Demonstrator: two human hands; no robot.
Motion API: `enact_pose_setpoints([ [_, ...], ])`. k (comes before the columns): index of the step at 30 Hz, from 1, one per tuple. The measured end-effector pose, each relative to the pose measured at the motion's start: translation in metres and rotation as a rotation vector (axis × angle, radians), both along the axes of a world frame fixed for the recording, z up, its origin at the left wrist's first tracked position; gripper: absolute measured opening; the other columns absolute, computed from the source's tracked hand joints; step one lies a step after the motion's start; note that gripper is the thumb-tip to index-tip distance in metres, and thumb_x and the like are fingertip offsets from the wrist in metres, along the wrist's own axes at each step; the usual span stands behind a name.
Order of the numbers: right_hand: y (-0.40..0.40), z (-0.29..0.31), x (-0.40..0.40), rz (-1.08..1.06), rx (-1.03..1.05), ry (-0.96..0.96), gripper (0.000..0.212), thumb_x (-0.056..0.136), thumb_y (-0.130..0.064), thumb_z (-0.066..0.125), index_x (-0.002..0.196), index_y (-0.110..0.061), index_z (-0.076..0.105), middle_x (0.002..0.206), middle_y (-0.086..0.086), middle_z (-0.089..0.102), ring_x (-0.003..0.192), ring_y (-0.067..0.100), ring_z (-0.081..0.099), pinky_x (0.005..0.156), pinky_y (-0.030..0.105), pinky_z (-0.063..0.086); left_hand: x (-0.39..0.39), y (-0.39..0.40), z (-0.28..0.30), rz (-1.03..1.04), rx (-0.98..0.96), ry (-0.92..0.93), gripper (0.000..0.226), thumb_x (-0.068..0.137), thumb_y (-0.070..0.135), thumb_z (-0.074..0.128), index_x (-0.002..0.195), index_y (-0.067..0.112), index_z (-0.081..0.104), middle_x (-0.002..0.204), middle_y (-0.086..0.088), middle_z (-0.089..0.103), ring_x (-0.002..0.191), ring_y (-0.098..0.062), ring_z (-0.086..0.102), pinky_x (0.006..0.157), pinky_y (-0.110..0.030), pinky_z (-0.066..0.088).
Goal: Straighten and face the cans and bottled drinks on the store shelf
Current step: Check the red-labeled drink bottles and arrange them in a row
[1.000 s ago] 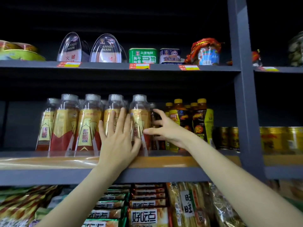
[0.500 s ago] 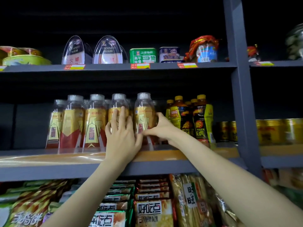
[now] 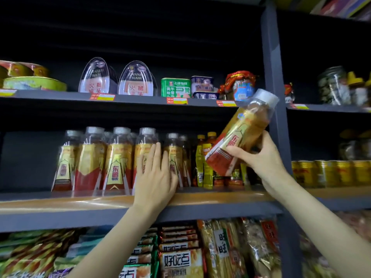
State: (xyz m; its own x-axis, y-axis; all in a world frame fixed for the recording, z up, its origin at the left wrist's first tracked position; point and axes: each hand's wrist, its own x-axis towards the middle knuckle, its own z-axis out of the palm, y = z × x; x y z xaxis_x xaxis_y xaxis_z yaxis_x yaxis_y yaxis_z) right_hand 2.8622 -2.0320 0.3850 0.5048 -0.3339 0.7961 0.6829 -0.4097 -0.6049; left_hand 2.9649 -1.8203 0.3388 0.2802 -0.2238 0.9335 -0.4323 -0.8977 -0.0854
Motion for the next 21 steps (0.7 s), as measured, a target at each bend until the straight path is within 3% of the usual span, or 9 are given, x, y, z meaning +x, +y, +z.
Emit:
enact_pose_setpoints([
  [2, 0.004, 0.001, -0.013, 0.262, 0.150, 0.052, 0.075, 0.064, -0.024, 0.079, 0.129, -0.024, 0.043, 0.118, 0.002, 0.064, 0.100, 0.015, 0.066, 0.079, 0.033, 0.056, -0.025, -0.003, -0.006, -0.327, -0.091, 0.022, 0.055, 0.094, 0.039, 0.028, 0.140, 0.010, 0.039, 0.150, -0.003, 0.030, 0.138, -0.010, 0.023, 0.114, -0.029, 0.014],
  [4, 0.014, -0.003, -0.023, 0.396, 0.221, 0.088, 0.074, 0.063, -0.023, 0.076, 0.128, -0.024, 0.042, 0.116, 0.006, 0.065, 0.097, 0.019, 0.069, 0.072, 0.034, 0.058, -0.056, -0.008, -0.008, -0.738, -0.217, 0.351, 0.060, 0.094, 0.057, 0.031, 0.145, 0.026, 0.025, 0.149, 0.015, 0.023, 0.136, 0.004, 0.020, 0.111, -0.015, 0.017],
  [7, 0.032, -0.011, -0.029, 0.472, 0.200, 0.105, 0.080, 0.061, -0.020, 0.076, 0.131, -0.029, 0.039, 0.114, 0.006, 0.066, 0.097, 0.019, 0.069, 0.074, 0.035, 0.058, -0.081, -0.014, -0.001, -1.310, -0.478, 0.886, 0.056, 0.083, 0.062, 0.052, 0.131, 0.034, 0.042, 0.131, 0.006, 0.055, 0.115, -0.004, 0.056, 0.097, -0.026, 0.044],
  [10, 0.046, -0.014, -0.031, 0.435, 0.118, 0.131, 0.094, 0.058, -0.027, 0.080, 0.138, -0.035, 0.032, 0.117, 0.005, 0.064, 0.101, 0.018, 0.067, 0.080, 0.037, 0.058, -0.081, -0.002, 0.002, -1.506, -0.688, 1.098, 0.048, 0.083, 0.033, 0.062, 0.125, 0.017, 0.047, 0.118, -0.010, 0.064, 0.106, -0.022, 0.064, 0.089, -0.037, 0.053],
  [12, 0.056, -0.017, -0.031, 0.288, 0.012, 0.162, 0.103, 0.055, -0.041, 0.082, 0.142, -0.039, 0.028, 0.118, 0.002, 0.065, 0.105, 0.017, 0.065, 0.088, 0.041, 0.055, -0.077, 0.006, -0.004, -1.452, -0.725, 0.992, 0.055, 0.077, 0.032, 0.068, 0.126, 0.015, 0.048, 0.116, -0.009, 0.065, 0.104, -0.020, 0.065, 0.088, -0.037, 0.054],
  [14, 0.065, -0.019, -0.030, 0.160, -0.039, 0.196, 0.097, 0.062, -0.045, 0.081, 0.143, -0.035, 0.029, 0.112, 0.001, 0.067, 0.102, 0.016, 0.066, 0.088, 0.041, 0.055, -0.075, 0.016, -0.008, -1.253, -0.690, 0.700, 0.063, 0.068, 0.037, 0.076, 0.123, 0.024, 0.048, 0.115, 0.003, 0.061, 0.102, -0.007, 0.062, 0.086, -0.028, 0.053],
  [16, 0.076, -0.020, -0.031, 0.329, 0.087, 0.250, 0.078, 0.074, -0.033, 0.075, 0.141, -0.023, 0.036, 0.113, 0.007, 0.067, 0.097, 0.021, 0.069, 0.084, 0.037, 0.057, -0.077, 0.029, -0.004, -1.017, -0.536, 0.347, 0.064, 0.068, 0.027, 0.079, 0.120, 0.033, 0.043, 0.115, 0.018, 0.051, 0.104, 0.008, 0.053, 0.083, -0.016, 0.050],
  [18, 0.085, -0.022, -0.033, 0.647, 0.357, 0.304, 0.065, 0.075, -0.030, 0.071, 0.132, -0.014, 0.045, 0.117, 0.015, 0.065, 0.097, 0.028, 0.069, 0.081, 0.039, 0.058, -0.078, 0.042, 0.003, -0.860, -0.304, 0.098, 0.072, 0.067, 0.024, 0.081, 0.124, 0.036, 0.037, 0.119, 0.022, 0.043, 0.114, 0.005, 0.045, 0.090, -0.020, 0.047],
  [21, 0.095, -0.031, -0.034, 0.848, 0.626, 0.347, 0.054, 0.078, -0.039, 0.067, 0.121, -0.009, 0.053, 0.111, 0.022, 0.067, 0.096, 0.033, 0.069, 0.070, 0.039, 0.060, -0.090, 0.051, 0.009, -0.920, -0.207, 0.068, 0.083, 0.061, 0.047, 0.080, 0.129, 0.038, 0.034, 0.126, 0.017, 0.043, 0.123, -0.006, 0.042, 0.096, -0.030, 0.046],
])
